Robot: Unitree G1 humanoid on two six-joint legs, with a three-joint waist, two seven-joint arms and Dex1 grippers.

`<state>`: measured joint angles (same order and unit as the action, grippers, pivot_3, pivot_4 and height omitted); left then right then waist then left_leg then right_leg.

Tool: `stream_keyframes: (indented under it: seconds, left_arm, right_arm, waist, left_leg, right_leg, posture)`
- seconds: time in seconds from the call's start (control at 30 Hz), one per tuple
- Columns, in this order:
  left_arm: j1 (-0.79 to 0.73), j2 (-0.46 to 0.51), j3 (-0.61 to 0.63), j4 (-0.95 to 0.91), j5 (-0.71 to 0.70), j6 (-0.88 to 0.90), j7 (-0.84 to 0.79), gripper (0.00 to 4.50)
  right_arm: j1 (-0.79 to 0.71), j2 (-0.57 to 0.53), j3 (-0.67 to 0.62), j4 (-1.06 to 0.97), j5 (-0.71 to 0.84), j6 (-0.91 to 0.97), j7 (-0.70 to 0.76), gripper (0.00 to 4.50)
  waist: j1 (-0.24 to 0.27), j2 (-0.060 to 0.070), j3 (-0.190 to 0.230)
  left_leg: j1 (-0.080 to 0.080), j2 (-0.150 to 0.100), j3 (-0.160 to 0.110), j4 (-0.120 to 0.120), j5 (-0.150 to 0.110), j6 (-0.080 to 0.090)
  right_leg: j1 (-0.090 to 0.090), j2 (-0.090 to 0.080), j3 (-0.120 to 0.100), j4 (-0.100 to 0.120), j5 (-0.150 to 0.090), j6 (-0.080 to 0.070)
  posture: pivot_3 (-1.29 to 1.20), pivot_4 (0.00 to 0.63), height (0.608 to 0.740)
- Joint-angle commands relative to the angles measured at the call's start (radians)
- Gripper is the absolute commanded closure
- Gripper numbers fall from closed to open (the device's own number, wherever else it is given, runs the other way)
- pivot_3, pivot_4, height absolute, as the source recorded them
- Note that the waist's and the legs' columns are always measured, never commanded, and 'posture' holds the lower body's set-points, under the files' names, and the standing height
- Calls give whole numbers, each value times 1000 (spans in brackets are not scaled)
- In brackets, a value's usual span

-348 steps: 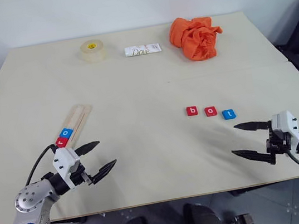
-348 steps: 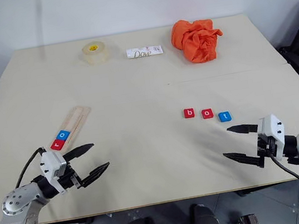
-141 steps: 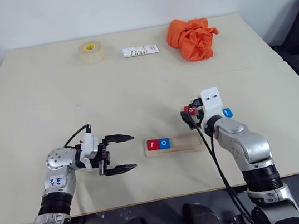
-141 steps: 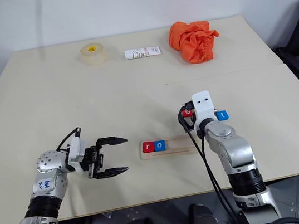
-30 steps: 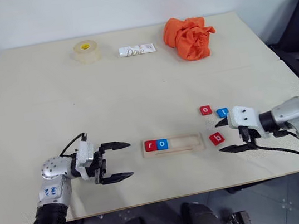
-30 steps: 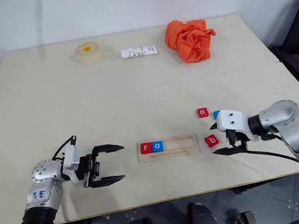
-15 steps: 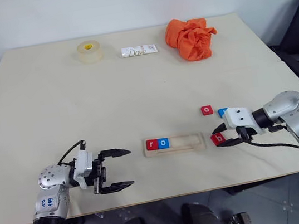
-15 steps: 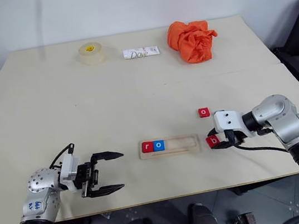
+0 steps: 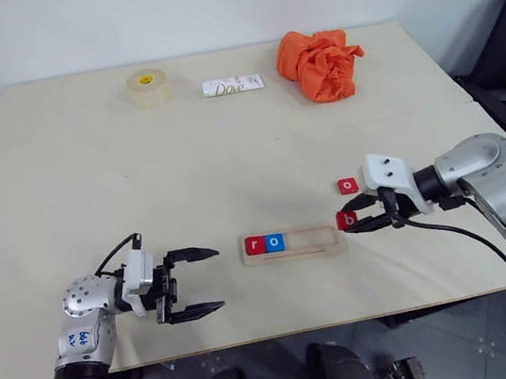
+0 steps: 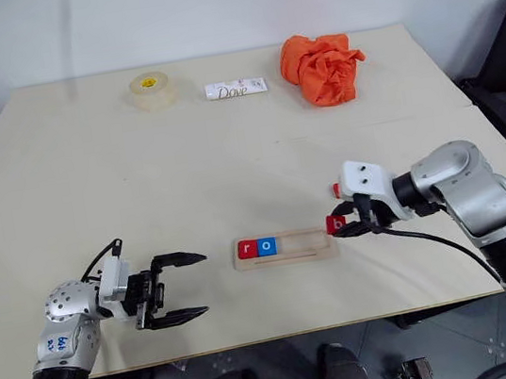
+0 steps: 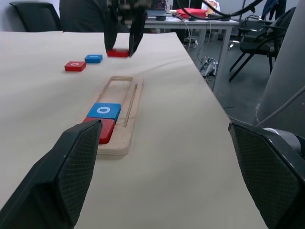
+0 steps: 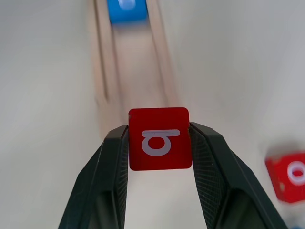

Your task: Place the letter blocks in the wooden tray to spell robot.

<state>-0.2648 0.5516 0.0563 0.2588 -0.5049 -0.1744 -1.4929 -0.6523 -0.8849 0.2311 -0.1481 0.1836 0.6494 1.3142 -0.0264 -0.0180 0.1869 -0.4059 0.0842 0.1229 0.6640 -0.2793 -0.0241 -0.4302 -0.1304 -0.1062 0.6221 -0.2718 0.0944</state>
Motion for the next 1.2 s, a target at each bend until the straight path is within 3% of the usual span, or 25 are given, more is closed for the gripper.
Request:
stream_keyframes:
  seconds: [0.03,0.43,0.87,1.13,1.2]
  left_arm:
    - [-25,4,11,26,0,-26,-21,0]
    - [-35,8,11,28,-4,-40,-22,0]
    - [1,17,27,-13,-9,-33,3,0]
    - [-14,13,24,-1,-5,-37,11,0]
    - [-21,12,23,5,-3,-37,12,0]
  right_arm:
    - [-16,42,25,-86,0,107,-78,3034]
    - [-104,209,222,-66,-79,184,-228,3034]
    - [-118,212,275,-65,-86,174,-210,3034]
    - [-120,203,279,-57,-113,162,-214,280]
    - [-127,204,268,-54,-114,162,-213,29]
  waist:
    - [0,0,0]
    - [-1,0,0]
    - [-1,0,0]
    - [-1,0,0]
    - [-1,0,0]
  left_leg:
    - [0,0,0,0,0,0]
    - [-1,0,1,0,0,0]
    - [-1,0,1,0,-1,1]
    - [-1,0,1,0,-1,1]
    - [-1,0,1,0,-1,1]
  right_leg:
    - [0,0,0,0,0,0]
    - [-1,0,0,0,0,0]
    - [-1,0,0,0,0,0]
    - [-1,0,0,0,0,0]
    - [-1,0,0,0,0,0]
  posture:
    - [0,150,740]
    - [0,150,740]
    - [0,150,740]
    - [0,150,740]
    - [0,150,740]
